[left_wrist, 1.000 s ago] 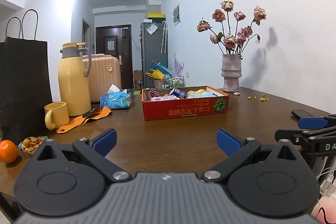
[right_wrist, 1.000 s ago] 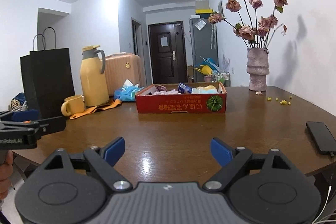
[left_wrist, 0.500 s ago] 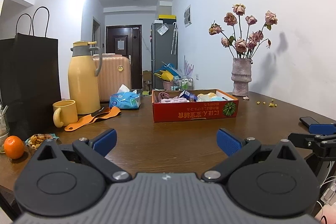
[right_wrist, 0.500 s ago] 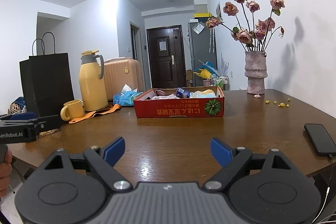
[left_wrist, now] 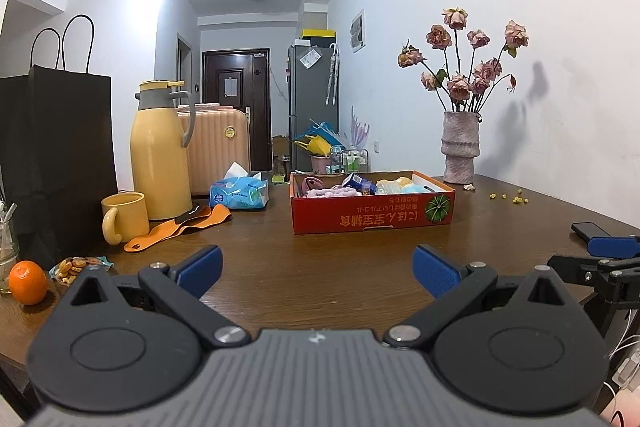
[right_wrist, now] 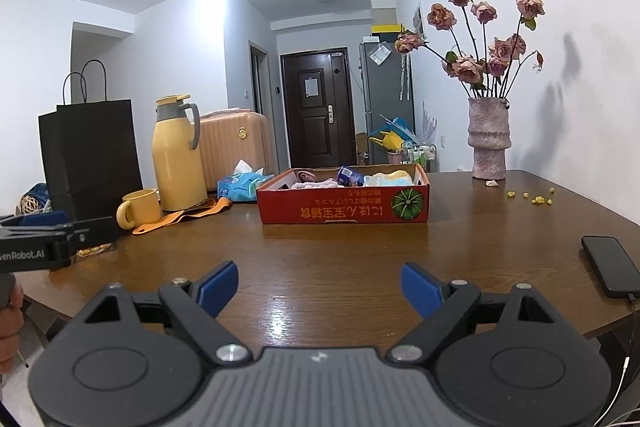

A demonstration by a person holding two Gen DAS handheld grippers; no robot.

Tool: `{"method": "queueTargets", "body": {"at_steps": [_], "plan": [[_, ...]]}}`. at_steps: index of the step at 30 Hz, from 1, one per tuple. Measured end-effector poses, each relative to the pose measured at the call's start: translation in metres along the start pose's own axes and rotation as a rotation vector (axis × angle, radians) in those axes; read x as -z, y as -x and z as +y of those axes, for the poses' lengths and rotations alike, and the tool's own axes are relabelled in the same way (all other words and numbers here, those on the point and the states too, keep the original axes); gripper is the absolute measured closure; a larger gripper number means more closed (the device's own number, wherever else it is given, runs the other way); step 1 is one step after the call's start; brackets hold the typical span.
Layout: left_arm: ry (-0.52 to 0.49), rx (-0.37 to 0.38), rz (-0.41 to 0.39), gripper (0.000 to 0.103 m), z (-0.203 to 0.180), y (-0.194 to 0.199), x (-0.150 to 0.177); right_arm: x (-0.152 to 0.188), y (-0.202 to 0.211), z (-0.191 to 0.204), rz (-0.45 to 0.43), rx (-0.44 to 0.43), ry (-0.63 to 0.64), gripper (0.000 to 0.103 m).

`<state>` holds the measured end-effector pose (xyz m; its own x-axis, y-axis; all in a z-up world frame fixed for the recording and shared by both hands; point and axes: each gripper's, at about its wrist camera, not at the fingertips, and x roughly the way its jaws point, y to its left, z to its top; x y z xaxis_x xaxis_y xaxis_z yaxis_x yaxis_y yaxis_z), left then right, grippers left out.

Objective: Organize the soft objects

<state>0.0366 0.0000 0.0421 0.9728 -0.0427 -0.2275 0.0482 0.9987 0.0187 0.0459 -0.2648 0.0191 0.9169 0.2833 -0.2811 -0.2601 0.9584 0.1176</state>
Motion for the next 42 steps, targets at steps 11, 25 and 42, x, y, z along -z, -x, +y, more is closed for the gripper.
{"method": "queueTargets", "body": {"at_steps": [11, 25, 42], "plan": [[-0.002, -0.003, -0.001, 0.0, 0.0004, 0.0007, 0.0008, 0.0014, -0.0002, 0.0007, -0.002, 0.001, -0.005, 0.015], [-0.002, -0.001, -0.003, 0.0, 0.0017, 0.0012, 0.0013, 0.0018, -0.0017, 0.0006, 0.002, 0.001, -0.004, 0.015], [-0.013, 0.003, -0.011, 0.0, -0.0021, 0.0032, -0.0002, 0.0021, -0.0003, -0.0002, -0.006, 0.004, -0.009, 0.015]]}}
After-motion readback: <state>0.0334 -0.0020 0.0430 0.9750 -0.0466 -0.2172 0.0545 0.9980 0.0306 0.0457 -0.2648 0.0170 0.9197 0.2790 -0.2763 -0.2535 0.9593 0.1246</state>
